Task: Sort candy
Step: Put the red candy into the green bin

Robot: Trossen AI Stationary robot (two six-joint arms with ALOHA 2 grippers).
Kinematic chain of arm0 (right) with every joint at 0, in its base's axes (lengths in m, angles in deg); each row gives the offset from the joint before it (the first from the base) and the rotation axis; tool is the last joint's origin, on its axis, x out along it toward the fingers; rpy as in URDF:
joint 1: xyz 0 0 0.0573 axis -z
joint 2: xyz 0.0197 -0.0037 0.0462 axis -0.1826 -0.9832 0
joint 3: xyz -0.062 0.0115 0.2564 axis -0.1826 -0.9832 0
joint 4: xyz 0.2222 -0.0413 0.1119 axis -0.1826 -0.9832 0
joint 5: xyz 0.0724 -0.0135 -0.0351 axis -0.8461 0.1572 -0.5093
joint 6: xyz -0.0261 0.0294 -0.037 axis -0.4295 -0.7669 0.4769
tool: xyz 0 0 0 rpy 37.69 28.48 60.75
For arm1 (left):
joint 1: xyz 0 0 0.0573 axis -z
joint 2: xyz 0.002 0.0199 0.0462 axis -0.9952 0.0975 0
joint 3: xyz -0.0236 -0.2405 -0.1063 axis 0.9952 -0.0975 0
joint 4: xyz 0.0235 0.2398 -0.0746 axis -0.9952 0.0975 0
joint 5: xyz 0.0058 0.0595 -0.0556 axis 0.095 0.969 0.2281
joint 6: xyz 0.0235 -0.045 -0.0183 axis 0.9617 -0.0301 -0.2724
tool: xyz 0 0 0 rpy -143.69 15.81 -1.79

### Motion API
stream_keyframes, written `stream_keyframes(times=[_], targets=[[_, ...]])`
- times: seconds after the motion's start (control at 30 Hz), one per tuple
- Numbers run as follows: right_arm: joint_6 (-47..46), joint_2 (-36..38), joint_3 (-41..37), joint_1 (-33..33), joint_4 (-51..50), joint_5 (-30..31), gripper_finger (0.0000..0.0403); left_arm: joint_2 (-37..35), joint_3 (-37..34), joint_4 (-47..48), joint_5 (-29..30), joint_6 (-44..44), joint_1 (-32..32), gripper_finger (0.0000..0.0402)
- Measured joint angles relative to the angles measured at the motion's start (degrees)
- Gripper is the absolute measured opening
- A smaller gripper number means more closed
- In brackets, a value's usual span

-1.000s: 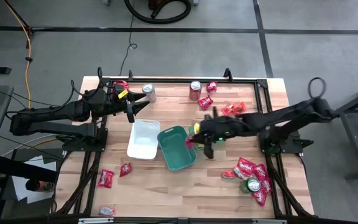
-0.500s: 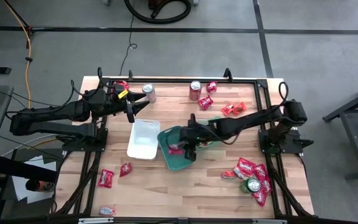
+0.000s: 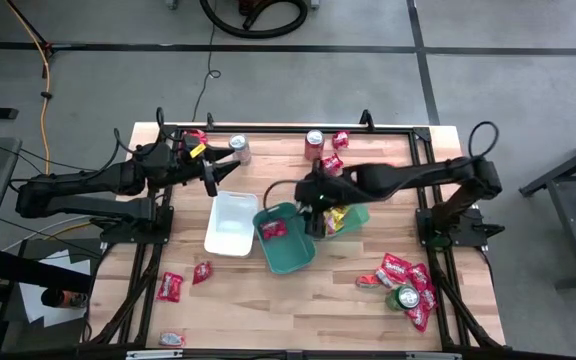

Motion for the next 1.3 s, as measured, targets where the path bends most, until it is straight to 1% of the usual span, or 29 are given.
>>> stream_keyframes(times=[0.1, 0.2, 0.3, 0.4, 0.5, 0.57, 0.67, 0.77, 0.87, 0.97, 1.07, 1.2, 1.3], targets=[[-2.17, 3.14, -0.65, 1.16, -2.53, 1.69, 0.0201, 0.05, 0.0, 0.03, 0.09, 2.0, 0.02, 0.022], [-5.14, 6.96, -3.81, 1.93, -4.76, 3.8, 0.0201, 0.05, 0.0, 0.22, 0.06, 2.55, 0.02, 0.022], [-10.14, 12.03, -9.51, 2.37, -4.33, 5.92, 0.0201, 0.12, 0.0, 0.72, 0.29, 2.07, 0.02, 0.022], [-15.96, 17.09, -16.3, 2.54, -3.44, 7.47, 0.0201, 1.87, 0.12, 1.07, 2.74, -0.09, 0.02, 0.022], [-20.65, 21.98, -22.76, 2.56, -1.36, 8.57, 0.0201, 6.48, 3.94, 7.04, 4.56, -0.61, -1.58, 0.022], [-21.94, 24.67, -26.27, 2.61, 0.96, 8.74, 0.0201, 11.1, 9.2, 15.31, 4.79, 0.39, -4.42, 0.022], [-21.59, 28.06, -29.61, 3.77, 5.67, 8.71, 0.0201, 20.08, 18.99, 31.08, 6.16, 1.94, -10.81, 0.022], [-17.12, 30.47, -30.5, 5.38, 10.0, 8.67, 0.0201, 29.22, 28.11, 44.96, 9.67, 2.67, -18.56, 0.022], [-11.85, 32.06, -30.52, 7.02, 12.96, 7.49, 0.0201, 37.66, 34.59, 54.15, 11.1, 2.07, -26.46, 0.022], [-7.71, 33.05, -30.52, 8.57, 13.83, 5.3, 0.0201, 44.34, 37.81, 59.21, 10.89, 0.79, -33.5, 0.022], [-5.42, 33.12, -30.54, 10.1, 13.54, 2.43, 0.0201, 50.16, 38.25, 60.9, 9.49, -0.59, -39.82, 0.022], [-4.44, 33.1, -30.54, 11.32, 13.52, -1.32, 0.0201, 57.28, 38.25, 60.21, 3.03, -1.92, -45.94, 0.022], [-4.91, 33.1, -30.54, 11.58, 13.48, -1.86, 0.0201, 62.4, 38.25, 60.23, -0.78, -1.84, -48.4, 0.022]])
